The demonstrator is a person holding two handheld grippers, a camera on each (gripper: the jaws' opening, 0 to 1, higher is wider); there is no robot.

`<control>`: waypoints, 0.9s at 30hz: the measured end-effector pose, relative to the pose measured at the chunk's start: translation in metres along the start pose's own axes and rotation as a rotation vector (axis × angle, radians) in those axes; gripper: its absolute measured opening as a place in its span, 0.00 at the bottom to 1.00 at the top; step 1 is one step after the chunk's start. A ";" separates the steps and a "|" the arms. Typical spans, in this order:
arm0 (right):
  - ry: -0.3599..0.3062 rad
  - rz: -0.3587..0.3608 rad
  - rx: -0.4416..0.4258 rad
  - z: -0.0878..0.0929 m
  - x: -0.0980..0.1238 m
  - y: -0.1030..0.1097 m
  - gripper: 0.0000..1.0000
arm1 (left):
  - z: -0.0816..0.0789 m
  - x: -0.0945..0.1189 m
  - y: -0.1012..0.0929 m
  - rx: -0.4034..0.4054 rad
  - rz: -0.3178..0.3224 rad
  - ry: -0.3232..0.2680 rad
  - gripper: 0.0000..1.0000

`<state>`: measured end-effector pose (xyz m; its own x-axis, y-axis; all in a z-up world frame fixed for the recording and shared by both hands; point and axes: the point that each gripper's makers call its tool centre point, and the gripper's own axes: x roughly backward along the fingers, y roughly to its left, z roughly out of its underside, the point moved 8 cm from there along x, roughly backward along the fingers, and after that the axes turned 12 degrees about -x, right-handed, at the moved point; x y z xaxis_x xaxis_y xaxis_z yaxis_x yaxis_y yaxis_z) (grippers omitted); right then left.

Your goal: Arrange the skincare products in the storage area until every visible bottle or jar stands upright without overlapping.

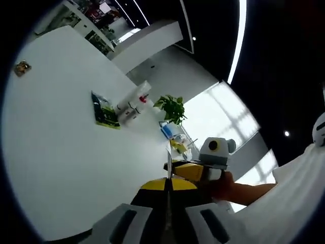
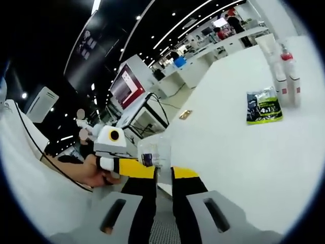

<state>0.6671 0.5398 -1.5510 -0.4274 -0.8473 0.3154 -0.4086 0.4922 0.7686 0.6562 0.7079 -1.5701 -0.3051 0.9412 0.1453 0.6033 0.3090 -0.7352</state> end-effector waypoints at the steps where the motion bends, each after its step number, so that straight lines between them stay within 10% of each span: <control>1: 0.007 -0.001 0.003 0.001 -0.001 0.001 0.11 | 0.000 -0.001 -0.001 -0.006 -0.001 0.005 0.00; 27: -0.012 -0.061 -0.077 -0.003 0.004 0.003 0.00 | 0.003 -0.005 0.000 -0.010 0.003 0.023 0.03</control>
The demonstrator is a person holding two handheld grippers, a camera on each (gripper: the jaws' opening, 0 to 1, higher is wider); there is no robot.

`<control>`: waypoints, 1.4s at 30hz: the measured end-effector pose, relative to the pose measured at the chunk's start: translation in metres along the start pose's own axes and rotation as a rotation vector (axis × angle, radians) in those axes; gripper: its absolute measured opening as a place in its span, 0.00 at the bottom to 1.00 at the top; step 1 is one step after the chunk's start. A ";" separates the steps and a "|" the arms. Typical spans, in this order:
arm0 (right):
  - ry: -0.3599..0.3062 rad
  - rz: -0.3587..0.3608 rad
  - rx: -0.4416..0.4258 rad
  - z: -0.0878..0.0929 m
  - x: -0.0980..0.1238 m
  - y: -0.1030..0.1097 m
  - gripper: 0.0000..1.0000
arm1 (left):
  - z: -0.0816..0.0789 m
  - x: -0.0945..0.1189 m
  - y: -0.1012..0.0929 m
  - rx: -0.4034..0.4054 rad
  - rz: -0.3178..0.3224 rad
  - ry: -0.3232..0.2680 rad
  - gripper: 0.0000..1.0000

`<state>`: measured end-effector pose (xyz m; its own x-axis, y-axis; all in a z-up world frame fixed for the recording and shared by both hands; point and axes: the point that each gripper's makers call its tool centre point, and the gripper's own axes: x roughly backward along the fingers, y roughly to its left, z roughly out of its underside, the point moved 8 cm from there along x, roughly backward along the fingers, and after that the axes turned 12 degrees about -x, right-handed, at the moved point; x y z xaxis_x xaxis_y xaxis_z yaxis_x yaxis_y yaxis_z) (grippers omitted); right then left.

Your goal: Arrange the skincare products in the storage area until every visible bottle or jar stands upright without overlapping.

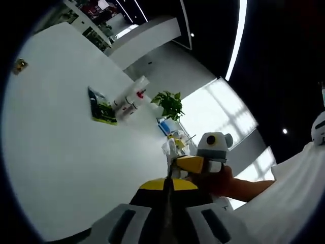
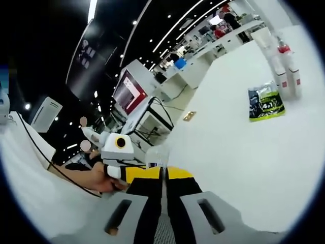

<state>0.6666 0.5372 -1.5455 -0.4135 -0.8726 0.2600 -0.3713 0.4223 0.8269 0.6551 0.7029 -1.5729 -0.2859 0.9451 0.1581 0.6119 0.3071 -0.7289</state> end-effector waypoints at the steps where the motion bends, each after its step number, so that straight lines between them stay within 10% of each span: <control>1: -0.004 0.000 -0.004 -0.001 0.001 0.000 0.00 | 0.000 0.000 0.000 0.004 -0.002 0.001 0.03; 31: -0.051 -0.071 -0.156 -0.008 0.005 -0.001 0.00 | -0.003 0.000 -0.003 0.085 0.091 -0.051 0.01; 42: 0.004 0.046 0.059 0.004 -0.005 0.000 0.16 | -0.003 0.003 0.000 0.086 0.062 -0.057 0.00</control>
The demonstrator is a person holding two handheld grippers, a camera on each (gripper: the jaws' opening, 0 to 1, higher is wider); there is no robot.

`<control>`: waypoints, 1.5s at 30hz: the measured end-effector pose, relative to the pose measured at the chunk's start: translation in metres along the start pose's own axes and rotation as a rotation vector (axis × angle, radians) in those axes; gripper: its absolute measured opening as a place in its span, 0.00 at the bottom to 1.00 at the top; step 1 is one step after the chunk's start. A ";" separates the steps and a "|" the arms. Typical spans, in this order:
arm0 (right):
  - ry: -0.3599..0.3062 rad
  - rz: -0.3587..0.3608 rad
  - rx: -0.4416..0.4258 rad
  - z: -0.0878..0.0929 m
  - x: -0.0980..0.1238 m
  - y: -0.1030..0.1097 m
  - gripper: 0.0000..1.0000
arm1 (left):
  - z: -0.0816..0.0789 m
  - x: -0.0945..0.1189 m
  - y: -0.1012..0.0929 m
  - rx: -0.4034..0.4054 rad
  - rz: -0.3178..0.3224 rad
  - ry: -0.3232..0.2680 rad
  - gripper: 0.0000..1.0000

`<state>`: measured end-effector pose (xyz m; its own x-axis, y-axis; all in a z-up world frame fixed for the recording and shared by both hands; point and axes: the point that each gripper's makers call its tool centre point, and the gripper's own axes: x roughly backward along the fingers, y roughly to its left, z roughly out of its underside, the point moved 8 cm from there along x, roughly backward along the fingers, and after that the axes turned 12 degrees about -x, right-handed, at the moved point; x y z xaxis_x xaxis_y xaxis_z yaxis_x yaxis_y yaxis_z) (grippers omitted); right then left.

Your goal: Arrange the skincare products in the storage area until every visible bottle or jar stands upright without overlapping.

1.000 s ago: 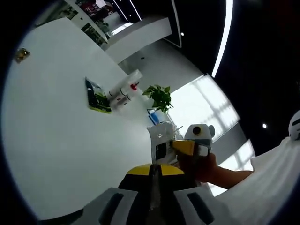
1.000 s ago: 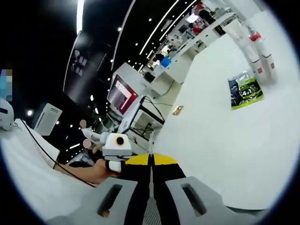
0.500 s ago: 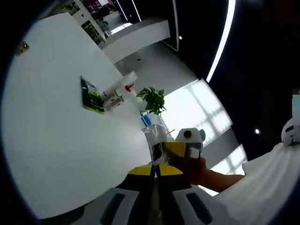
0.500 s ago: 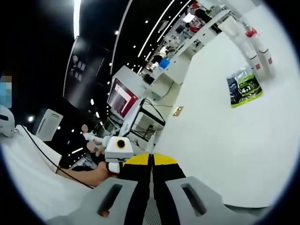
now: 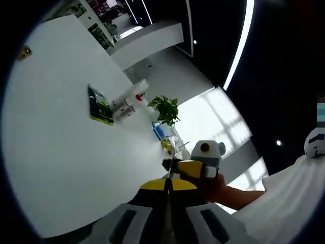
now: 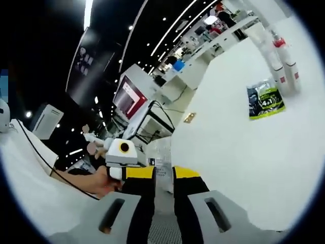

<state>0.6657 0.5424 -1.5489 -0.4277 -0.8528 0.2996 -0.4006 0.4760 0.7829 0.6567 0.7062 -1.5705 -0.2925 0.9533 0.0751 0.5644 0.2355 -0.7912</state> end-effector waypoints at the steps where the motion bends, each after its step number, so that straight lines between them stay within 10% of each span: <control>1: 0.006 0.023 0.051 0.002 -0.002 0.001 0.19 | 0.000 0.000 0.000 0.001 -0.002 -0.002 0.00; 14: -0.049 0.183 0.260 -0.001 -0.002 -0.006 0.45 | 0.000 0.002 0.006 0.021 -0.042 0.000 0.00; 27: 0.008 0.291 0.413 0.006 -0.007 -0.010 0.41 | 0.005 -0.004 0.022 0.056 -0.089 0.101 0.00; 45: 0.121 0.379 0.533 0.015 -0.014 -0.020 0.33 | -0.044 -0.017 0.071 0.133 -0.110 0.163 0.01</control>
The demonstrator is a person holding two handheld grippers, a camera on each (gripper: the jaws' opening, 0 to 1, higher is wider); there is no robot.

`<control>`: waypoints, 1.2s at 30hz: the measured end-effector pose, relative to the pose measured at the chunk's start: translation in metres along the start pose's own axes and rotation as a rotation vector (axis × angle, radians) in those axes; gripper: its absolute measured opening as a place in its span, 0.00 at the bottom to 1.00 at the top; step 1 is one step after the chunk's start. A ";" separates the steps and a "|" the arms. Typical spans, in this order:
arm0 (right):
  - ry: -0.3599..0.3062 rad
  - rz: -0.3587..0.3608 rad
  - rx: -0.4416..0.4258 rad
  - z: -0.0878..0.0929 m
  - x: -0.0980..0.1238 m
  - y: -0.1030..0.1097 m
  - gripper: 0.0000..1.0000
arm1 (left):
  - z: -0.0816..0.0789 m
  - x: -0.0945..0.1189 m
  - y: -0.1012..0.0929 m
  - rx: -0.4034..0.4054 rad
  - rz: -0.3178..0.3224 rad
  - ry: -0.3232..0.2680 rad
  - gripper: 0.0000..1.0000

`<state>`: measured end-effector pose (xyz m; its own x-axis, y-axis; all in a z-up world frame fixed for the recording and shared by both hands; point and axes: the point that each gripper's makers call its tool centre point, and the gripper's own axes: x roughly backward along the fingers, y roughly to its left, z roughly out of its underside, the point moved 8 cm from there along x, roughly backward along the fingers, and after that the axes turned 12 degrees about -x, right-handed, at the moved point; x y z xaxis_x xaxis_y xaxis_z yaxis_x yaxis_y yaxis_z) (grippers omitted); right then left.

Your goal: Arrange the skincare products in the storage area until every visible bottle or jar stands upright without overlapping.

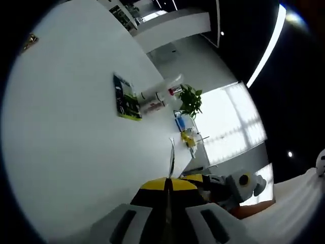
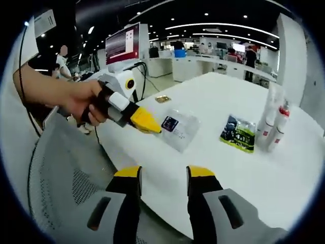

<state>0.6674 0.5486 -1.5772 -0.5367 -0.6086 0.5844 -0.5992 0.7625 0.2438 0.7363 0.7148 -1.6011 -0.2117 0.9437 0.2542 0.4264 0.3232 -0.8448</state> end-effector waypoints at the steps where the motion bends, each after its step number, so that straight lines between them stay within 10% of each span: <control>1: 0.007 0.000 0.001 0.001 -0.001 0.000 0.33 | -0.004 -0.001 0.001 -0.003 0.001 -0.002 0.01; 16: 0.074 0.007 0.058 0.007 -0.005 0.000 0.24 | -0.067 -0.007 0.016 -0.008 -0.001 -0.030 0.01; 36: 0.076 0.003 0.089 0.009 -0.003 -0.002 0.21 | -0.107 -0.029 0.047 0.051 -0.076 -0.037 0.01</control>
<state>0.6649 0.5471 -1.5865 -0.4944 -0.5853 0.6426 -0.6499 0.7399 0.1739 0.8568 0.7103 -1.5980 -0.2746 0.9131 0.3015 0.3623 0.3887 -0.8471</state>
